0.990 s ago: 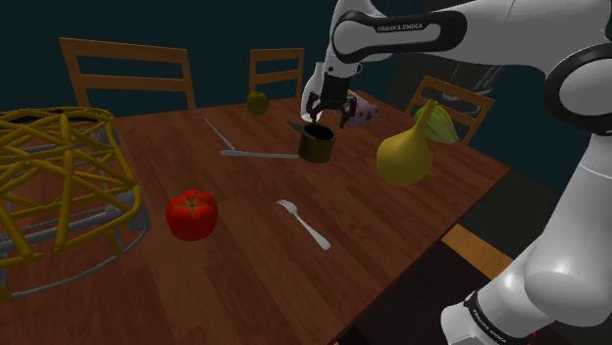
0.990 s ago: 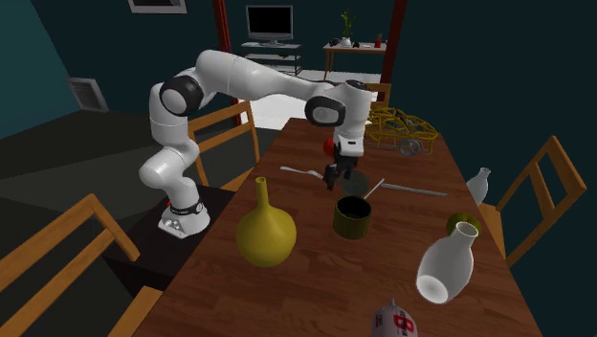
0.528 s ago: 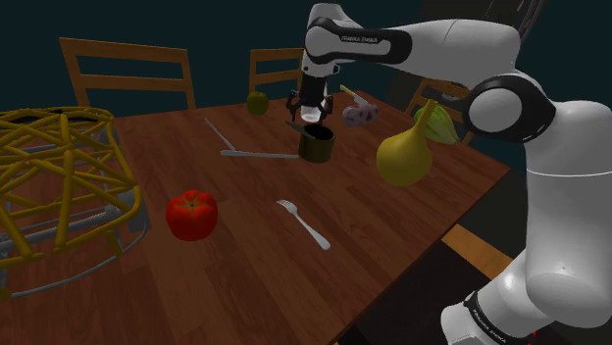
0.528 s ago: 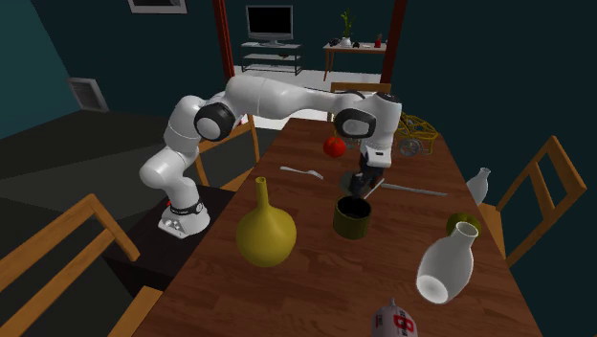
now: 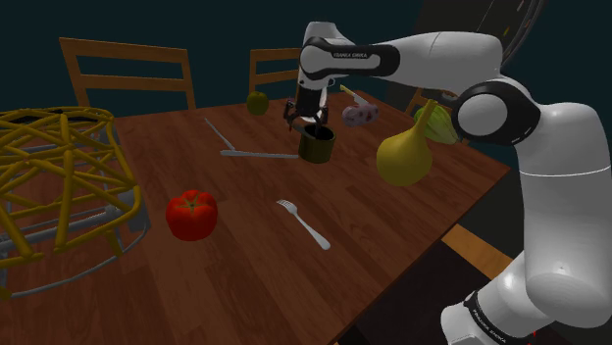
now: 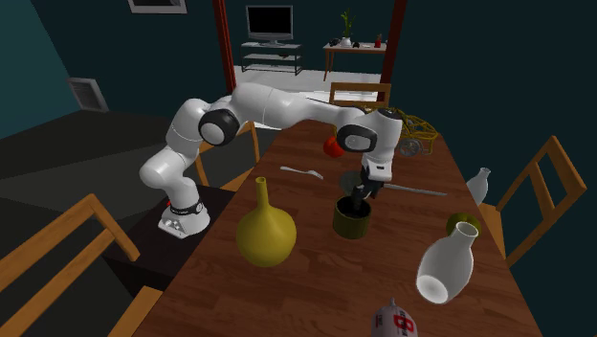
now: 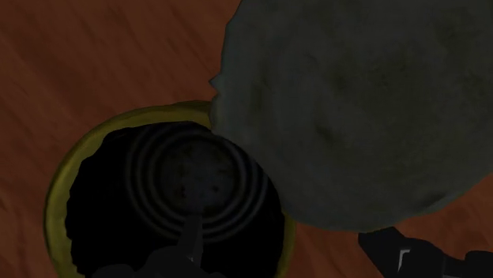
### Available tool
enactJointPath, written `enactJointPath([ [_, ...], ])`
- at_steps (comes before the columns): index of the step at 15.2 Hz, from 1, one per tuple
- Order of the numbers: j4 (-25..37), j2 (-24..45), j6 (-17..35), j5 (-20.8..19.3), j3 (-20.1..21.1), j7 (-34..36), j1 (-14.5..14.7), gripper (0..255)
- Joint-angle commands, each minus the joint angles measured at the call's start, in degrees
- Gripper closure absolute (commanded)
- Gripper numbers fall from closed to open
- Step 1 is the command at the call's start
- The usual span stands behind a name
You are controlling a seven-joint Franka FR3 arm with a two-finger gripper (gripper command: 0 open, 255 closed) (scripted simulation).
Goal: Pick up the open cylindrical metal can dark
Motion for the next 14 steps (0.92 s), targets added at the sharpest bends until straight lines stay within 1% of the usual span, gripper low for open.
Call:
enactJointPath([
  [1,-0.3,0.1,0.5,0.0,0.0,0.1,0.0,0],
  [2,0.0,0.3,0.3,0.0,0.0,0.1,0.1,255],
  [11,-0.3,0.1,0.5,0.0,0.0,0.1,0.0,255],
  [14,1.7,-0.1,-1.7,0.0,0.0,0.0,0.1,255],
])
